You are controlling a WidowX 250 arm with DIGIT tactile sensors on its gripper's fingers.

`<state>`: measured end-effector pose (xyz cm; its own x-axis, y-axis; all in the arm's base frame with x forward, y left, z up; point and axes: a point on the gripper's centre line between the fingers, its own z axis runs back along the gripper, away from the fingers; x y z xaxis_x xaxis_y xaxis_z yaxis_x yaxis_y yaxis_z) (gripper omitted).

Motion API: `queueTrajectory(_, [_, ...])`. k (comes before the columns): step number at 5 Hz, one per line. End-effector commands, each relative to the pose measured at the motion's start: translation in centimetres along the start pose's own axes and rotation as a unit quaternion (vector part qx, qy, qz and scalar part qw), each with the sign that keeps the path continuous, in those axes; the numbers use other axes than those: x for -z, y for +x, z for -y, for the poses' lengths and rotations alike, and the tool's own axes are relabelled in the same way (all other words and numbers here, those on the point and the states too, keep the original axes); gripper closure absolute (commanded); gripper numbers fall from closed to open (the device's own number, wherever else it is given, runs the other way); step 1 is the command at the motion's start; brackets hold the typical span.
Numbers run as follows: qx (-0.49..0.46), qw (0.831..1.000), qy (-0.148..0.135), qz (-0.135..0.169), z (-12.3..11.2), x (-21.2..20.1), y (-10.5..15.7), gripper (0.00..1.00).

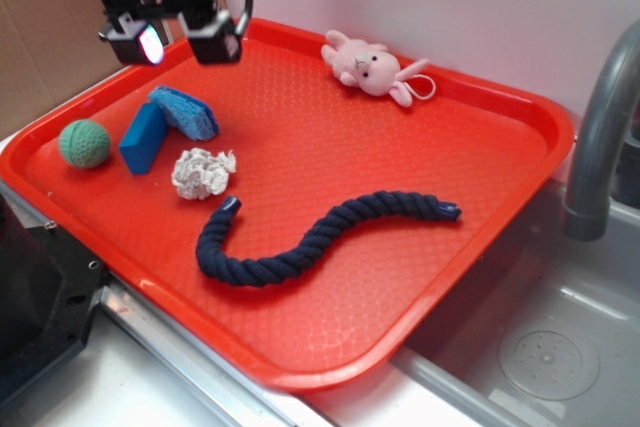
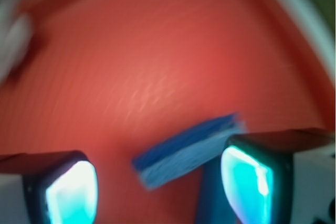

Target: Grab the blue block.

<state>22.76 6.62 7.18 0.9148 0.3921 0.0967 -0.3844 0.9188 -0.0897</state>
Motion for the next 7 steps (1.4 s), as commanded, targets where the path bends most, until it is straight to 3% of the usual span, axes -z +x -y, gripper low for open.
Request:
queueTrajectory(1, [0.072,0.997,0.023,0.002,-1.4,-1.4,-4.4,0.00])
queueTrajectory(2, [0.050,0.998,0.033,-0.008,-3.3,-0.2,-5.8,0.00])
queueTrajectory(3, [0.056,0.998,0.033,-0.019,-3.7,2.0,-5.9,0.00])
queueTrajectory(5, [0.093,0.994,0.040,-0.037,-2.0,5.3,-4.9,0.00])
queueTrajectory(6, [0.097,0.993,0.048,-0.039,-1.6,5.4,-4.6,0.42])
queueTrajectory(7, [0.092,0.994,0.049,-0.043,-1.3,3.6,-4.7,1.00])
